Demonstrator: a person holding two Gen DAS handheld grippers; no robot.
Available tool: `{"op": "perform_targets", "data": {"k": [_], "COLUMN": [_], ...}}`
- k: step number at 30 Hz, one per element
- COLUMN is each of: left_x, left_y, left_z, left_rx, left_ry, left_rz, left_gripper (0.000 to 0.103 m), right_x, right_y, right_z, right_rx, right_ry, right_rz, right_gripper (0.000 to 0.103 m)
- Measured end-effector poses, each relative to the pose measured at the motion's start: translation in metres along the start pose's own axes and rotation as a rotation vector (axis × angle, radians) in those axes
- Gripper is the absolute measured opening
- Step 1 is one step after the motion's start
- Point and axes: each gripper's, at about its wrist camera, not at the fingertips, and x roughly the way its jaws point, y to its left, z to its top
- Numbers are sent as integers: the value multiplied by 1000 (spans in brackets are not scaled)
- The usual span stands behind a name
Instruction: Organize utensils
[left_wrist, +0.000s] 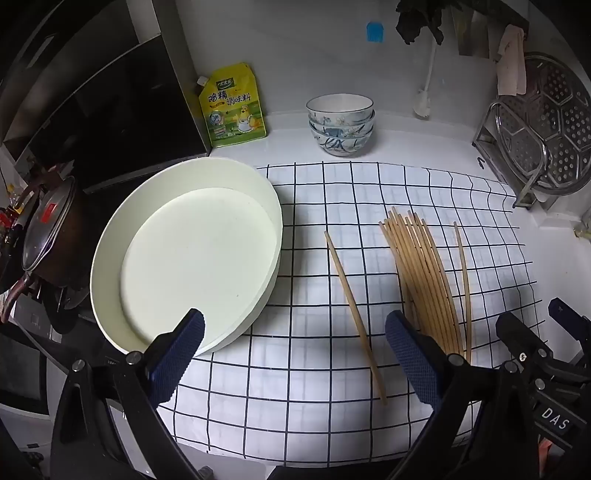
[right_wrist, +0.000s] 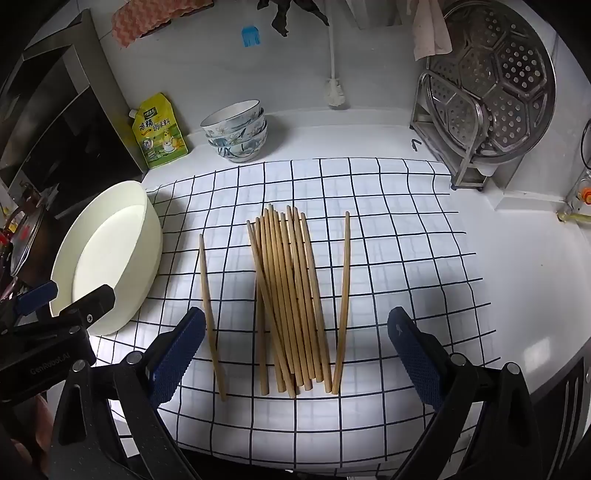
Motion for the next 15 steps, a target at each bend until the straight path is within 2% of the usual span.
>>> {"op": "perform_targets", "data": {"k": [15], "left_x": [0], "left_y": [5], "left_z": [2], "left_rx": [-5], "left_ry": [-12], "left_rz": [6], "left_gripper": [97], "right_x": [-2], "right_y": [-1], "right_z": [2], "right_rx": [5], "right_ry": [-5], "right_rz": [-5], "right_gripper": [94]}}
